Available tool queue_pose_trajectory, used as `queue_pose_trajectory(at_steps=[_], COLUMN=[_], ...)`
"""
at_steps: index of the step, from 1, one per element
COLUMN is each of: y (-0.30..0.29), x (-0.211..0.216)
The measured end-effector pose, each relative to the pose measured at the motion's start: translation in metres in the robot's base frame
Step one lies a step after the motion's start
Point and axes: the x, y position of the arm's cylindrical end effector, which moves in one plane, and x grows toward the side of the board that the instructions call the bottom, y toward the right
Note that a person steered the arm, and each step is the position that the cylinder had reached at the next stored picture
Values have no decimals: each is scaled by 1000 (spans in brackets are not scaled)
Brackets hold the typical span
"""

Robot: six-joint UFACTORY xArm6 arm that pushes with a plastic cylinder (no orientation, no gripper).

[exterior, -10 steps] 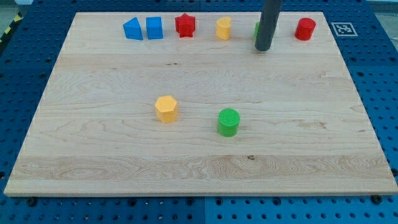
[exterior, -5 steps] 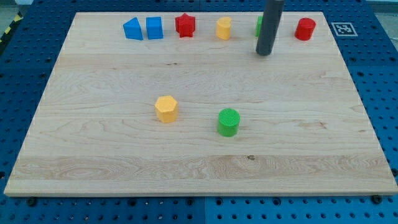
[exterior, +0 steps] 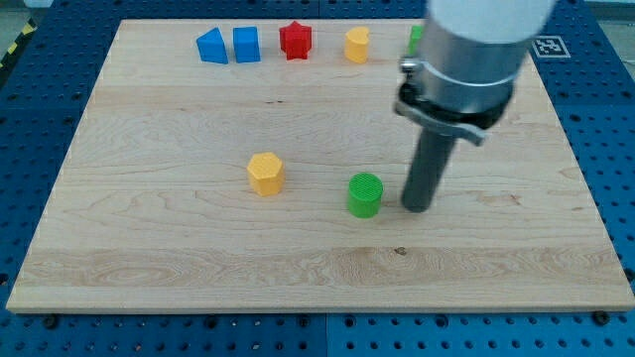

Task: Move the green circle to the bottom right of the blue cube

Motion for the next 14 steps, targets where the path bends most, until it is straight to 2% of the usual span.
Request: queue_pose_trajectory(at_steps=[2,7,11,14], y=[-54,-245,-211,-222], x=[0,-3,-5,-26])
